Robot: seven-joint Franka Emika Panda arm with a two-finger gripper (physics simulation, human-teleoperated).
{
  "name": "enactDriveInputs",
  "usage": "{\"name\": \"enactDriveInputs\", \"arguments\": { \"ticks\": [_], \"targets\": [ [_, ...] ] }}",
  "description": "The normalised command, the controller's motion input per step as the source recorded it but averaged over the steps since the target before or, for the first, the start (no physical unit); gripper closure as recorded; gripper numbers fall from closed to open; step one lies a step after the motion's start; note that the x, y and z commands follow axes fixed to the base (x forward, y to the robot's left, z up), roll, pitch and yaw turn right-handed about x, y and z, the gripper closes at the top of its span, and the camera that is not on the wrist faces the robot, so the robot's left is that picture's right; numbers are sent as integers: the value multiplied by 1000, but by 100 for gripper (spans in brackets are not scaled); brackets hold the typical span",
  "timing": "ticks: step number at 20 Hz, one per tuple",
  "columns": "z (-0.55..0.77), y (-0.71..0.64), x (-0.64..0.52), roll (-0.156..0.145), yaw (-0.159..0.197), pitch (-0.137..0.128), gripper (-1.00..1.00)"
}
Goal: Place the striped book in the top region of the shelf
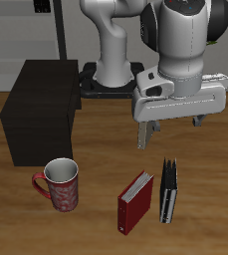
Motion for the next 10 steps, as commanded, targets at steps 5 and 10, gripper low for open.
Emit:
{"name": "enactDriveInputs", "arguments": {
  "ticks": [5,10],
  "targets": [
    [-342,-84,133,-14,-9,-14,-100],
    [-466,55,1,9,-32,-24,-100]
  ]
}}
